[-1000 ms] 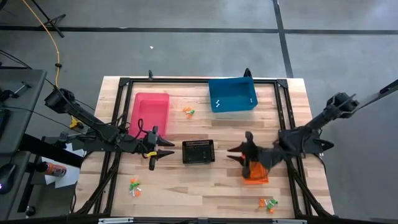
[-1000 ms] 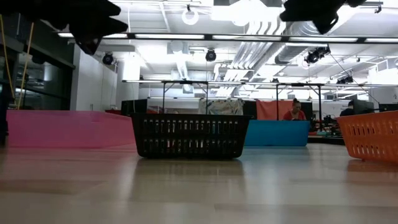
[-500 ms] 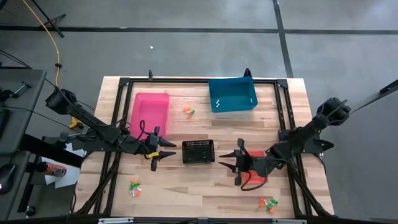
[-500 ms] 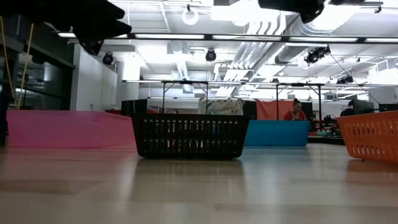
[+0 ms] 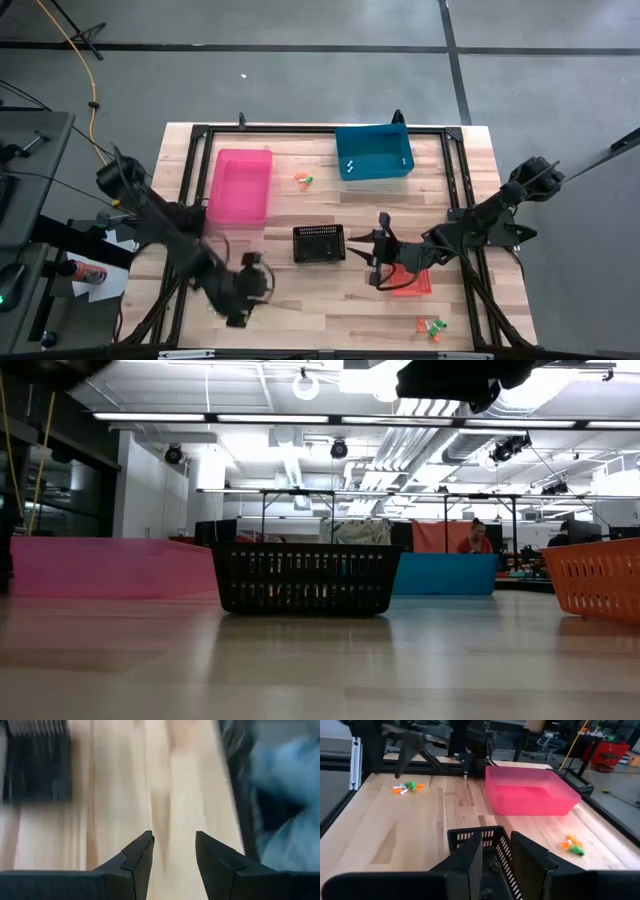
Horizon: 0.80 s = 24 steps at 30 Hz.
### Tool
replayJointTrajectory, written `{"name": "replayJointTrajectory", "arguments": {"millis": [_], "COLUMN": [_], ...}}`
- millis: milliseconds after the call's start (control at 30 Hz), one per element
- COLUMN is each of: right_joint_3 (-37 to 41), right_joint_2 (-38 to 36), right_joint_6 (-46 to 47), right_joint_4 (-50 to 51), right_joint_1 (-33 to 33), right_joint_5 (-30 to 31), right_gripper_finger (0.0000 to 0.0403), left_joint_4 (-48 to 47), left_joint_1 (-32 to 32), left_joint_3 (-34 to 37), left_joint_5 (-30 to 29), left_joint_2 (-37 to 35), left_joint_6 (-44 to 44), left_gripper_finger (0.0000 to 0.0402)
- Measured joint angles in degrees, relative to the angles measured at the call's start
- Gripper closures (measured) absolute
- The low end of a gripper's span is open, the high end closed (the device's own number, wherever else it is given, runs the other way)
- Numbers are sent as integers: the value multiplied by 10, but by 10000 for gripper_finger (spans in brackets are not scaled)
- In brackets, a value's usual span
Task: Sort Halloween decoration
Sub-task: Put the white bone toy into the blue bin
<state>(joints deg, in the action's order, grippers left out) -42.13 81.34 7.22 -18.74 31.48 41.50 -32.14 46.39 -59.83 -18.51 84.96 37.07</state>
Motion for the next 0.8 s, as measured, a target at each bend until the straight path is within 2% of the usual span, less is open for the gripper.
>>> {"name": "replayJointTrajectory", "arguments": {"millis": [100, 200, 433, 633, 733, 800], "right_joint_3": [0, 0, 0, 0, 0, 0], "right_joint_2": [0, 0, 0, 0, 0, 0], "right_joint_6": [11, 18, 5, -12, -12, -12], "right_joint_4": [3, 8, 9, 9, 9, 11], "right_joint_1": [0, 0, -8, -36, -52, -61], "right_joint_5": [0, 0, -1, -1, -2, -15], "right_gripper_finger": [306, 306, 306, 306, 306, 306], "left_joint_4": [-142, -203, -210, -252, -236, -210], "left_joint_1": [42, 77, 138, 171, 182, 190], "left_joint_3": [-72, -117, -133, -130, -100, -73], "left_joint_5": [13, 47, 99, 97, 95, 119], "left_joint_2": [64, 108, 138, 138, 138, 139], "left_joint_6": [111, 216, 464, 657, 754, 787], "left_gripper_finger": [268, 267, 246, 226, 224, 224]}}
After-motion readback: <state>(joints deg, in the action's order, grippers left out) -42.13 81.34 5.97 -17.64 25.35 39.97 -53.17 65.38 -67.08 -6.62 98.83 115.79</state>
